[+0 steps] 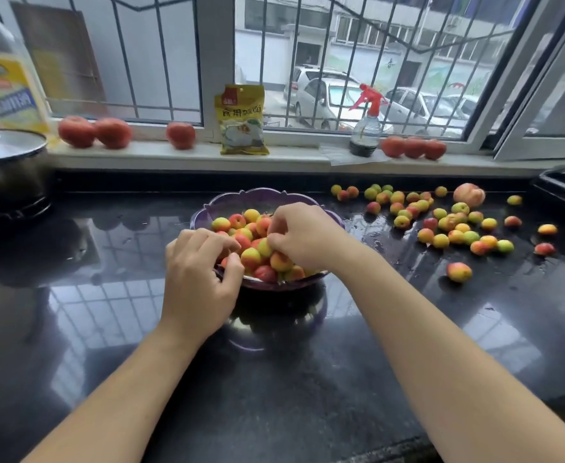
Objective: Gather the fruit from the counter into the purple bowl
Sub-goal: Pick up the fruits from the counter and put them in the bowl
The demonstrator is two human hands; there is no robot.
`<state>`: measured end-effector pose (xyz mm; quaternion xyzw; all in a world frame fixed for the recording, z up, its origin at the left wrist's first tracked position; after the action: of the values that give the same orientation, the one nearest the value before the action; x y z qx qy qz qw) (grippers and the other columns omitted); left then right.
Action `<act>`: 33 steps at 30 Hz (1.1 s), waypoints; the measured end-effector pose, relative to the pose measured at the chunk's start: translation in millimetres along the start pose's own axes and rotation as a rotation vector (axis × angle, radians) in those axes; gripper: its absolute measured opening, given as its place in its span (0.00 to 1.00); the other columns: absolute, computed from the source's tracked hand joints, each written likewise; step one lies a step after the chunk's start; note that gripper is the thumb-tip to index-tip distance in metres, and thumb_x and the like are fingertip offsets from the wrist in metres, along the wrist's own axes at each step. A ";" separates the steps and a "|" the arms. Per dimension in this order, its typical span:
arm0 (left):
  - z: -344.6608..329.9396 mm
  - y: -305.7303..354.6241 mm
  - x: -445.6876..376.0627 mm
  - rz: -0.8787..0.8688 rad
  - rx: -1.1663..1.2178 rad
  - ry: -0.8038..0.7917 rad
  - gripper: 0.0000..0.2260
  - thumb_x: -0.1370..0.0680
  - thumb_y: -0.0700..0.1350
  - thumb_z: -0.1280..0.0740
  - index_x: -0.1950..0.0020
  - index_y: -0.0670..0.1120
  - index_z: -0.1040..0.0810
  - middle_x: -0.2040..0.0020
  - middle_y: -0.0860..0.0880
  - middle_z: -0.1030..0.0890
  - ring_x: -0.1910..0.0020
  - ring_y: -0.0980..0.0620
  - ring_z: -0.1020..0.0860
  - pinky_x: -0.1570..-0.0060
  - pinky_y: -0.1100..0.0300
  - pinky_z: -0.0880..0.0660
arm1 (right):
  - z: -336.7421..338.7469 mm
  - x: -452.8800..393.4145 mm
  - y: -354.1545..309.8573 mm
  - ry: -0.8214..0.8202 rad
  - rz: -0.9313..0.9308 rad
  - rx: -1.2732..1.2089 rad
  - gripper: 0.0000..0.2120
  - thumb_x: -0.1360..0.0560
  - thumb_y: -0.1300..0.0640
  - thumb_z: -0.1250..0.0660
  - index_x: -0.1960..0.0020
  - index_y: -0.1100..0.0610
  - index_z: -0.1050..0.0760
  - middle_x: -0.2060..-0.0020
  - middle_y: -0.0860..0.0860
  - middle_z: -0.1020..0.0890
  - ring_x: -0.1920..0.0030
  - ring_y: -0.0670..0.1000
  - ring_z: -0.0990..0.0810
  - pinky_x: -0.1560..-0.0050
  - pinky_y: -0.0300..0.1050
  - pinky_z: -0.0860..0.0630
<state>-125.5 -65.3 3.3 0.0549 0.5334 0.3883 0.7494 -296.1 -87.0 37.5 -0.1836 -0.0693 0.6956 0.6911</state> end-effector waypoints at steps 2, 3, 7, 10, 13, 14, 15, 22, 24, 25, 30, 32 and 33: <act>-1.9 4.6 0.9 -0.012 0.004 -0.013 0.09 0.23 0.46 0.37 0.55 0.46 0.18 0.56 0.53 0.20 0.50 0.51 0.27 0.43 0.53 0.34 | 3.2 3.4 2.7 0.061 0.006 -0.046 0.07 0.23 0.53 0.35 0.50 0.49 0.18 0.53 0.46 0.16 0.52 0.49 0.20 0.50 0.48 0.20; -3.2 7.7 1.6 -0.023 0.005 -0.021 0.09 0.23 0.47 0.37 0.55 0.46 0.18 0.56 0.53 0.21 0.51 0.51 0.26 0.43 0.53 0.33 | 6.7 6.0 4.7 0.111 0.010 -0.076 0.07 0.22 0.54 0.35 0.49 0.49 0.18 0.52 0.46 0.16 0.51 0.48 0.20 0.50 0.46 0.21; -11.3 20.5 5.6 -0.119 -0.039 -0.081 0.10 0.23 0.47 0.36 0.55 0.45 0.17 0.55 0.52 0.20 0.48 0.48 0.25 0.41 0.51 0.33 | 22.6 21.1 22.8 0.301 0.004 -0.205 0.07 0.22 0.57 0.34 0.51 0.52 0.17 0.55 0.46 0.17 0.52 0.47 0.21 0.50 0.46 0.23; -16.9 33.4 9.9 -0.200 -0.064 -0.127 0.10 0.22 0.47 0.35 0.56 0.45 0.17 0.56 0.52 0.19 0.48 0.47 0.24 0.40 0.48 0.31 | 29.0 39.9 55.0 0.422 -0.071 -0.282 0.07 0.22 0.59 0.35 0.52 0.54 0.18 0.56 0.47 0.18 0.53 0.49 0.21 0.49 0.49 0.22; -22.6 43.7 13.9 -0.257 -0.087 -0.154 0.10 0.21 0.47 0.35 0.55 0.45 0.16 0.56 0.51 0.19 0.49 0.46 0.23 0.40 0.46 0.30 | 27.7 64.3 81.0 0.518 -0.105 -0.321 0.08 0.22 0.63 0.35 0.51 0.57 0.18 0.55 0.48 0.17 0.52 0.48 0.21 0.48 0.46 0.23; -23.8 44.5 16.0 -0.272 -0.097 -0.158 0.10 0.21 0.47 0.35 0.55 0.45 0.16 0.56 0.50 0.19 0.49 0.46 0.23 0.41 0.46 0.29 | 25.4 72.3 84.5 0.542 -0.085 -0.322 0.08 0.22 0.64 0.35 0.51 0.57 0.18 0.54 0.49 0.17 0.50 0.47 0.21 0.46 0.42 0.24; -25.0 45.2 17.7 -0.285 -0.103 -0.158 0.10 0.21 0.47 0.35 0.55 0.45 0.16 0.56 0.50 0.18 0.49 0.46 0.23 0.41 0.46 0.29 | 23.6 79.6 86.2 0.564 -0.054 -0.294 0.08 0.22 0.65 0.34 0.50 0.57 0.18 0.52 0.48 0.17 0.48 0.46 0.22 0.44 0.37 0.26; -29.0 46.7 19.7 -0.275 -0.111 -0.147 0.11 0.21 0.47 0.35 0.55 0.43 0.15 0.54 0.48 0.19 0.51 0.45 0.24 0.43 0.46 0.29 | 44.0 98.7 191.2 0.591 -0.386 0.041 0.15 0.24 0.61 0.35 0.39 0.57 0.21 0.40 0.55 0.20 0.38 0.59 0.27 0.36 0.52 0.32; -29.0 47.0 20.3 -0.277 -0.107 -0.141 0.11 0.21 0.47 0.35 0.55 0.43 0.15 0.54 0.47 0.19 0.51 0.44 0.23 0.44 0.46 0.28 | 45.1 106.4 237.2 0.457 -0.624 0.166 0.22 0.23 0.57 0.37 0.29 0.55 0.27 0.29 0.57 0.28 0.31 0.62 0.34 0.30 0.54 0.37; -28.7 46.9 20.2 -0.277 -0.103 -0.138 0.11 0.21 0.47 0.35 0.55 0.43 0.16 0.55 0.47 0.19 0.51 0.44 0.23 0.44 0.46 0.28 | 41.6 111.6 254.9 0.391 -0.719 0.175 0.24 0.22 0.56 0.38 0.27 0.54 0.30 0.26 0.57 0.32 0.28 0.62 0.39 0.27 0.55 0.40; -27.7 47.6 19.9 -0.266 -0.064 -0.142 0.11 0.21 0.47 0.36 0.54 0.43 0.16 0.55 0.48 0.19 0.53 0.46 0.23 0.45 0.48 0.27 | 24.5 117.8 279.9 0.278 -0.792 0.090 0.20 0.20 0.60 0.41 0.29 0.57 0.27 0.25 0.57 0.38 0.29 0.64 0.37 0.27 0.53 0.37; -27.4 46.9 19.9 -0.265 -0.062 -0.145 0.11 0.21 0.47 0.36 0.54 0.43 0.16 0.56 0.48 0.19 0.53 0.47 0.24 0.45 0.50 0.27 | 29.3 114.0 270.9 0.291 -0.744 0.104 0.17 0.21 0.64 0.38 0.33 0.57 0.22 0.28 0.57 0.32 0.32 0.63 0.32 0.32 0.51 0.32; -27.1 46.5 19.9 -0.264 -0.060 -0.145 0.11 0.21 0.47 0.36 0.55 0.43 0.16 0.56 0.48 0.19 0.53 0.48 0.24 0.46 0.51 0.27 | 32.2 110.3 262.8 0.298 -0.704 0.106 0.17 0.21 0.64 0.37 0.34 0.56 0.21 0.31 0.57 0.29 0.34 0.62 0.29 0.35 0.50 0.29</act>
<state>-170.1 -29.3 -0.2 -0.0101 0.4686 0.2972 0.8318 -550.8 17.7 -42.4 -0.2117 0.0091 0.3840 0.8987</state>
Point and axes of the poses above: each hand's wrist, its own x-axis away from the middle knuckle, its own z-axis out of the back of the hand, y = z × x, the point moved 9 cm from there along -x, towards the middle knuckle
